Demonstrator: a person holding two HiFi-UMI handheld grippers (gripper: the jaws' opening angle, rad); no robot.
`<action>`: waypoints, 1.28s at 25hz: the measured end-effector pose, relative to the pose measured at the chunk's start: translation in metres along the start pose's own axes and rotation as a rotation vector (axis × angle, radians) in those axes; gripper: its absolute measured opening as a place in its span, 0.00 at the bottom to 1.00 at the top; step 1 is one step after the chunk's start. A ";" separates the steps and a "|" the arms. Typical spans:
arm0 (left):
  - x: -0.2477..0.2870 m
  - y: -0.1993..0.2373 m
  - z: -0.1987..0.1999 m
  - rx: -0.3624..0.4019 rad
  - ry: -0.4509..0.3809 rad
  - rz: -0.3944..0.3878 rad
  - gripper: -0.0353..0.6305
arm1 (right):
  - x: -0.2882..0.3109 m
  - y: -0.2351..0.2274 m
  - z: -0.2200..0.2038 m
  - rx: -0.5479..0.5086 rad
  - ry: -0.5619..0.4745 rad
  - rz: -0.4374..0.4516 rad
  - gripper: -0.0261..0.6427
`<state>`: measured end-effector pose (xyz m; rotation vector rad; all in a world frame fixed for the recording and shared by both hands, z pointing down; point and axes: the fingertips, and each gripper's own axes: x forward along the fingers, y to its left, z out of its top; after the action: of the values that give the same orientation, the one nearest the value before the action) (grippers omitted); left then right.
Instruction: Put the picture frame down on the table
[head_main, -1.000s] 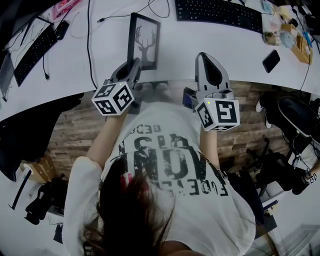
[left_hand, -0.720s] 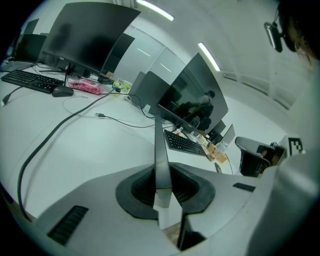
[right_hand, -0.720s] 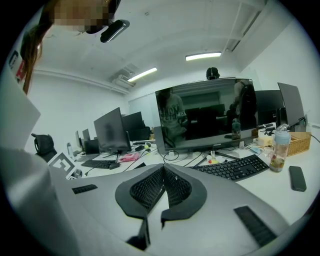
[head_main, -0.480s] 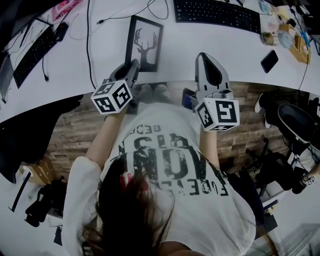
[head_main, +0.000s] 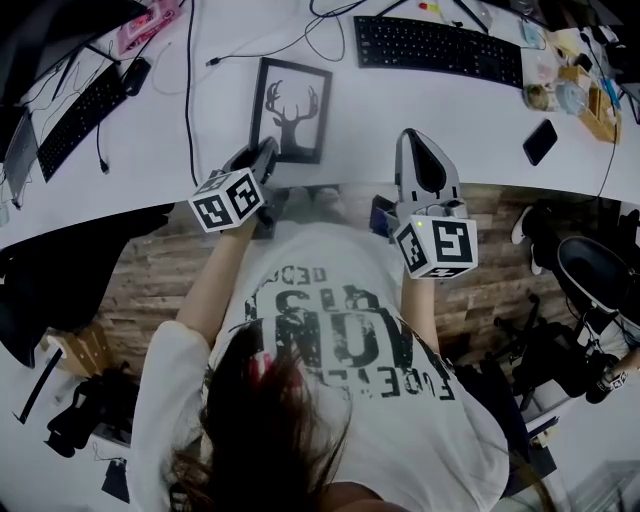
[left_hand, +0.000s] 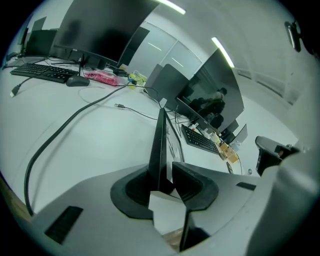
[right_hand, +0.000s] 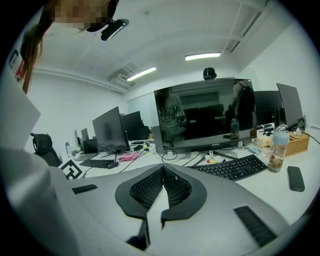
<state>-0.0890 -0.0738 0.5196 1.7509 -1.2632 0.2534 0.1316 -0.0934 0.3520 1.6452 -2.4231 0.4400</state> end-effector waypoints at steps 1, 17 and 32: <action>0.001 0.002 0.001 0.003 0.000 0.002 0.22 | 0.001 0.000 0.001 0.000 -0.003 0.000 0.04; 0.005 0.034 -0.009 0.126 0.037 0.122 0.34 | 0.003 0.002 0.000 0.002 -0.002 -0.001 0.04; 0.009 0.043 -0.012 0.163 0.060 0.170 0.36 | 0.004 -0.002 0.002 0.005 -0.003 -0.011 0.04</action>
<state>-0.1166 -0.0719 0.5563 1.7595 -1.3820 0.5161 0.1318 -0.0977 0.3518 1.6616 -2.4152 0.4428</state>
